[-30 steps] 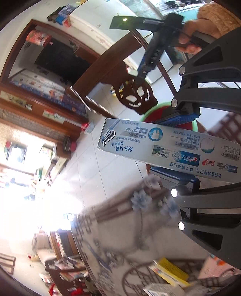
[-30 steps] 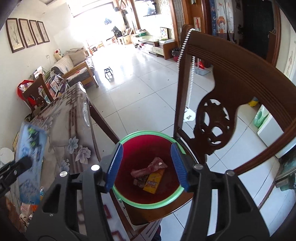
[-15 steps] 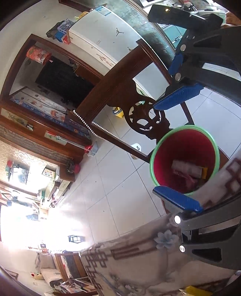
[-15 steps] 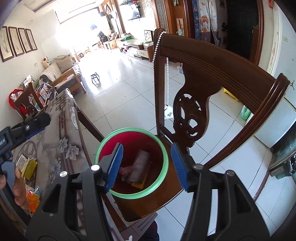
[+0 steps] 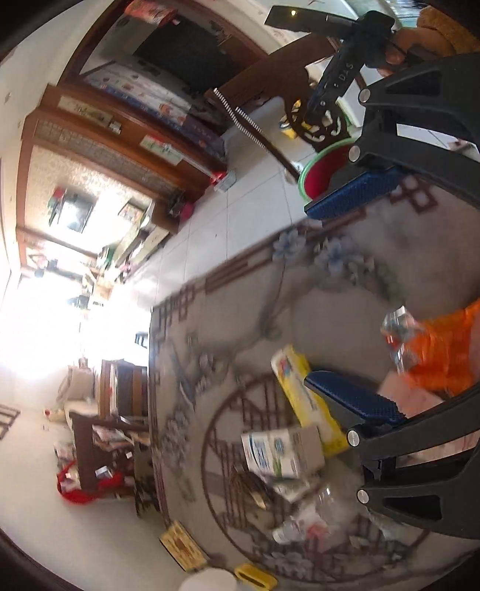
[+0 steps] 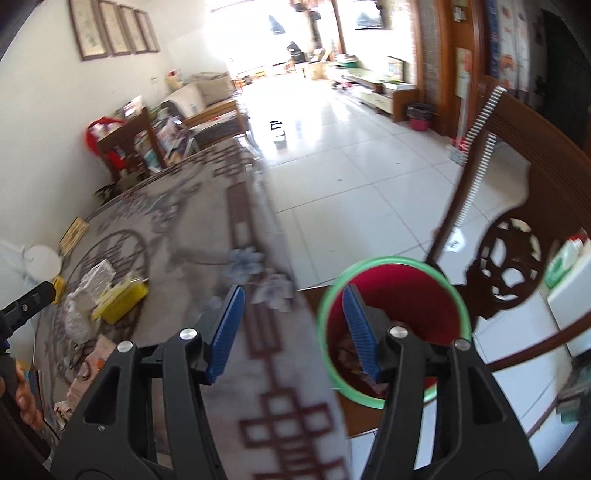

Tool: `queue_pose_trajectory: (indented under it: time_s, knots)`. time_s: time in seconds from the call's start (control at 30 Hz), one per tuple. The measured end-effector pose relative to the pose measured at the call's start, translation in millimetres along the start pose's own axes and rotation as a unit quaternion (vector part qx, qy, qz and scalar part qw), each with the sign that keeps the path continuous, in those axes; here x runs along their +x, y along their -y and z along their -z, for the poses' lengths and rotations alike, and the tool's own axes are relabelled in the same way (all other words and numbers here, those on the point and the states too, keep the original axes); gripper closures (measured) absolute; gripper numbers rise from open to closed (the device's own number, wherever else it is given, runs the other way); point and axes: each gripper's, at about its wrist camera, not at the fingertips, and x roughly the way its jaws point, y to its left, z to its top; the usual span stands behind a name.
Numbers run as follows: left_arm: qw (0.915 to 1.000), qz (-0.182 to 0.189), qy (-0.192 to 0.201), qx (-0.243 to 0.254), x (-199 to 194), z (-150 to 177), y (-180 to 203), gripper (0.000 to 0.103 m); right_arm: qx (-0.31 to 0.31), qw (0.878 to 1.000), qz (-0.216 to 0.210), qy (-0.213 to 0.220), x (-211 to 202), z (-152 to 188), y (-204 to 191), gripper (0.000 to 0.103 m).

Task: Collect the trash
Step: 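Open the left tool over the red bin to drop the toothpaste box, then grasp the silver-blue snack wrapper on the table with the left tool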

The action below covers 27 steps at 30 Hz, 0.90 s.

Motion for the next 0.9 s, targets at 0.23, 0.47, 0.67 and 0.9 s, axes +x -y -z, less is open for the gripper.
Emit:
queue_pose_trajectory:
  time_s: [0.23,0.47,0.67,0.9]
  knots:
    - [0.9935,-0.104,-0.032,-0.035,-21,20,-137,0.024,-0.047,0.998,-0.040,-0.016,13,8,-88,0.046]
    - [0.9817,-0.136,-0.125,0.049,15,49,-204,0.029,-0.076,0.995,-0.060,-0.028,16,21,-160,0.046]
    - [0.9772,-0.092,-0.176,0.076,60,56,-217,0.049,-0.089,0.994,-0.052,-0.032,13,31,-205,0.046]
    - [0.9822,-0.041,-0.178,0.042,62,58,-236,0.078,-0.123,0.990,-0.062,-0.037,12,32,-254,0.046]
